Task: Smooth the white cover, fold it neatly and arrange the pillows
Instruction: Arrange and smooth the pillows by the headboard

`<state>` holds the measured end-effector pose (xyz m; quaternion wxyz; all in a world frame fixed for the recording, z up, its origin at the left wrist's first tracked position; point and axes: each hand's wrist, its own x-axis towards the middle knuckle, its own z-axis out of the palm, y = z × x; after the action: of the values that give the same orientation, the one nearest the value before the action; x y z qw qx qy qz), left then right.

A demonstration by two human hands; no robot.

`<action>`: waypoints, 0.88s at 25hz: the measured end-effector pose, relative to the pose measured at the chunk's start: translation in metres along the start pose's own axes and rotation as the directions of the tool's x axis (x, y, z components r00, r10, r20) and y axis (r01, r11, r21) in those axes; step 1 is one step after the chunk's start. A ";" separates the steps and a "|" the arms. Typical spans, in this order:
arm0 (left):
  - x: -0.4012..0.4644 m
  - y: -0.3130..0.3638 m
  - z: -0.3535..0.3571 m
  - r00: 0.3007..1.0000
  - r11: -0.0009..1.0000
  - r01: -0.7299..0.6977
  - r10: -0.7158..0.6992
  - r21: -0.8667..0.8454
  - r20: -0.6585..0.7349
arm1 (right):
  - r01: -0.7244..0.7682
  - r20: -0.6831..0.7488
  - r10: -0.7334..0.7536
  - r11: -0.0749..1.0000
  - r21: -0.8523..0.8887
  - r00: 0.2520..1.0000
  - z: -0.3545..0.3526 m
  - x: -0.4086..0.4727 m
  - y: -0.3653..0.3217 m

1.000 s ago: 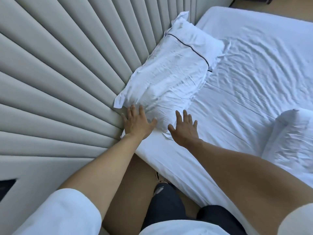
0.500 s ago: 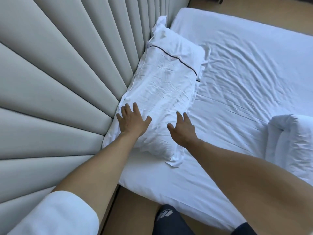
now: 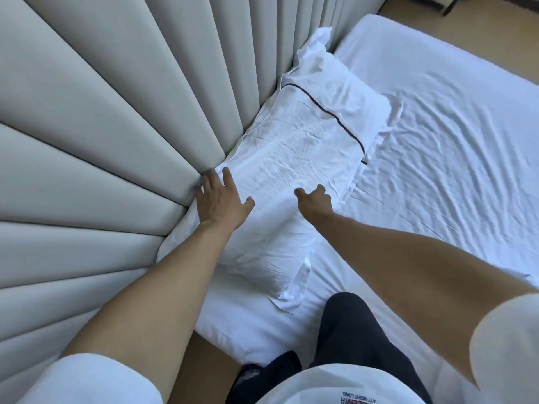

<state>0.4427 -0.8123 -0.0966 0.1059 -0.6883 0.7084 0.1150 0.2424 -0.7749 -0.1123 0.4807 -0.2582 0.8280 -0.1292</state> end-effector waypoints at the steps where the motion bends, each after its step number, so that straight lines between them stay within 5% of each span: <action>1: 0.007 0.001 0.004 0.999 1.000 0.021 -0.021 -0.010 -0.027 | -0.076 -0.014 0.077 0.994 0.081 0.997 0.004 0.022 -0.004; 6: 0.045 0.039 0.043 0.983 0.966 0.185 -0.181 -0.180 0.038 | -0.310 0.034 0.309 0.944 0.115 0.951 0.031 0.108 0.029; 10: 0.081 0.090 0.049 0.984 0.944 0.179 -0.177 -0.276 0.031 | -0.405 0.099 0.399 0.831 0.380 0.912 0.020 0.140 0.058; 16: 0.077 0.119 0.057 0.990 0.981 0.112 -0.096 -0.157 0.105 | -0.320 0.193 0.255 0.748 0.582 0.947 0.005 0.158 0.091; 22: 0.052 0.152 0.011 0.999 0.983 0.000 -0.009 -0.182 -0.049 | -0.230 0.092 0.263 0.560 0.796 0.960 -0.043 0.132 0.067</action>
<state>0.2895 -0.8545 -0.1202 0.0252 -0.6991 0.6959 0.1621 0.1320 -0.7932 -0.2180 0.5425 0.1051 0.7185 -0.4224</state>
